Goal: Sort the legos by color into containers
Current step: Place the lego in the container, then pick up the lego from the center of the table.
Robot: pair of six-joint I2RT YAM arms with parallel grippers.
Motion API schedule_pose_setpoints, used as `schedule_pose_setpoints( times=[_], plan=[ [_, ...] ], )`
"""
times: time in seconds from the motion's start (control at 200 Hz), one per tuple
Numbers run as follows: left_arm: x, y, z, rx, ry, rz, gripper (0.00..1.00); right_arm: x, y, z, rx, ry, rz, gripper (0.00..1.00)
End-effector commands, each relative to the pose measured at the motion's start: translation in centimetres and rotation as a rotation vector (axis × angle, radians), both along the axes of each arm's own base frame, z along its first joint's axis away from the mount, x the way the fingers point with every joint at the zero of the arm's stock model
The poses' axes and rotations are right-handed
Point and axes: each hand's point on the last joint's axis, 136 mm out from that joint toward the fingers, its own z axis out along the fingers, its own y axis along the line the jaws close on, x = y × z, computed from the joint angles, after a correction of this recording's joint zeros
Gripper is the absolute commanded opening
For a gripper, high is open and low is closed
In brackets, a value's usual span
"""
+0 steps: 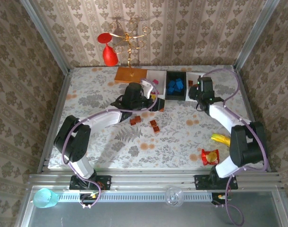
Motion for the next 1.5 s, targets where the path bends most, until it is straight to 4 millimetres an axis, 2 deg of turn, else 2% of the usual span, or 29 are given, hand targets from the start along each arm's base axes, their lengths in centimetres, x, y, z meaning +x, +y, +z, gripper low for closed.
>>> schedule_pose_setpoints(
  times=[0.0,0.185,0.285,0.365,0.475,0.545,0.6,0.71,0.81,0.905,1.02,1.1,1.23,1.495],
  plan=[
    [-1.1,-1.7,1.2,-0.021,0.006,-0.055,0.72,2.1,-1.0,-1.6,0.018,0.045,-0.008,0.31],
    [-1.6,-1.4,0.7,0.0,0.006,-0.046,0.72,5.7,-0.9,-3.9,0.094,0.088,0.039,0.36],
    [-1.6,-0.6,0.5,0.027,-0.009,-0.019,0.72,6.6,-0.8,-3.4,0.12,0.085,0.062,0.4],
    [-1.6,0.5,-0.2,0.065,-0.016,0.012,0.72,6.5,-0.6,-2.4,0.131,0.063,0.076,0.47],
    [-1.2,2.4,-1.4,0.119,-0.014,0.068,0.73,5.3,-0.3,-0.2,0.139,0.018,0.085,0.54],
    [-0.9,4.1,-2.1,0.141,-0.003,0.116,0.73,3.6,0.2,1.2,0.154,-0.029,0.097,0.57],
    [-0.4,5.7,-2.7,0.149,0.009,0.159,0.73,2.0,1.2,2.2,0.166,-0.061,0.121,0.6],
    [0.2,8.9,-3.8,0.159,0.042,0.232,0.73,-1.5,4.5,2.4,0.136,-0.065,0.201,0.66],
    [0.8,12.0,-4.7,0.162,0.067,0.302,0.74,-4.8,8.4,1.7,0.059,-0.045,0.304,0.71],
    [1.0,14.4,-5.4,0.161,0.083,0.357,0.74,-7.0,11.8,0.4,0.017,-0.011,0.388,0.75],
    [1.3,16.5,-5.4,0.146,0.088,0.411,0.74,-8.3,15.2,-1.7,-0.025,0.044,0.451,0.8],
    [1.3,16.8,-5.0,0.132,0.082,0.42,0.74,-8.4,17.3,-3.4,-0.064,0.08,0.474,0.88],
    [1.2,16.7,-4.6,0.119,0.081,0.414,0.74,-7.8,19.2,-5.5,-0.101,0.12,0.47,0.91],
    [0.7,16.3,-4.5,0.087,0.075,0.383,0.74,-5.8,19.7,-9.1,-0.134,0.209,0.39,0.89]
  ],
)
